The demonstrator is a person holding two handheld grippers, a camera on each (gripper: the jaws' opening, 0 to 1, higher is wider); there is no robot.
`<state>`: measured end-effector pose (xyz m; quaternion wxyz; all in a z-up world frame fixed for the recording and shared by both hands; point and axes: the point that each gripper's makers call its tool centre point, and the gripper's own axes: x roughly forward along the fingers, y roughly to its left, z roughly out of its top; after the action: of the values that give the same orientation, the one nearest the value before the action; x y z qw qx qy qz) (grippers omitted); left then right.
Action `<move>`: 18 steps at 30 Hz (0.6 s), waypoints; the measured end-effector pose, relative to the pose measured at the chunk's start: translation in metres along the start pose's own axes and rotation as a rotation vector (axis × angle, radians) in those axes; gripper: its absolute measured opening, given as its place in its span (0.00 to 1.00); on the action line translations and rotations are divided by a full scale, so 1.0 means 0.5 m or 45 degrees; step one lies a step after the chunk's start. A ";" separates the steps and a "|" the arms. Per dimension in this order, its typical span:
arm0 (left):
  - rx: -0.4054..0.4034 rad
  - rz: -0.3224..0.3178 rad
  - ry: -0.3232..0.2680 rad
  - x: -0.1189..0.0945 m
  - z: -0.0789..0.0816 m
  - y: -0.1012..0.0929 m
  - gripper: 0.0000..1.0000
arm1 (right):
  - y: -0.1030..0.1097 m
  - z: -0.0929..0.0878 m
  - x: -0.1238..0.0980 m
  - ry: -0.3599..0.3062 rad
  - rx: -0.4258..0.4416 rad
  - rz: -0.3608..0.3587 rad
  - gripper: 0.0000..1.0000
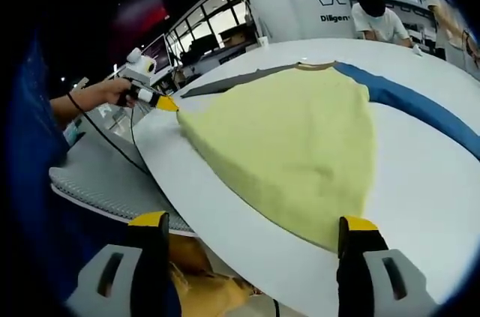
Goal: Fold the garment on the visible template until the final outline fits inside the template.
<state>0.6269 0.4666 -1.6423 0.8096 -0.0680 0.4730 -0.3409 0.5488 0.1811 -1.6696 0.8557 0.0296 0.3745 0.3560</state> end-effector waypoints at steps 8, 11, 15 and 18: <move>-0.035 0.071 -0.008 0.061 -0.013 0.057 0.00 | 0.001 0.001 0.000 0.009 0.001 0.003 0.93; -0.035 0.048 -0.009 0.048 -0.019 0.053 0.00 | 0.003 0.003 0.000 0.005 0.005 0.003 0.93; -0.032 0.017 -0.030 0.019 -0.035 0.040 0.00 | -0.003 0.002 0.000 -0.001 0.007 -0.002 0.93; -0.001 0.026 -0.012 0.005 -0.062 0.033 0.00 | -0.004 0.001 0.000 -0.004 0.007 -0.004 0.93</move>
<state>0.6107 0.4843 -1.6680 0.8152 -0.0652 0.4700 -0.3321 0.5503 0.1799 -1.6700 0.8567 0.0320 0.3741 0.3537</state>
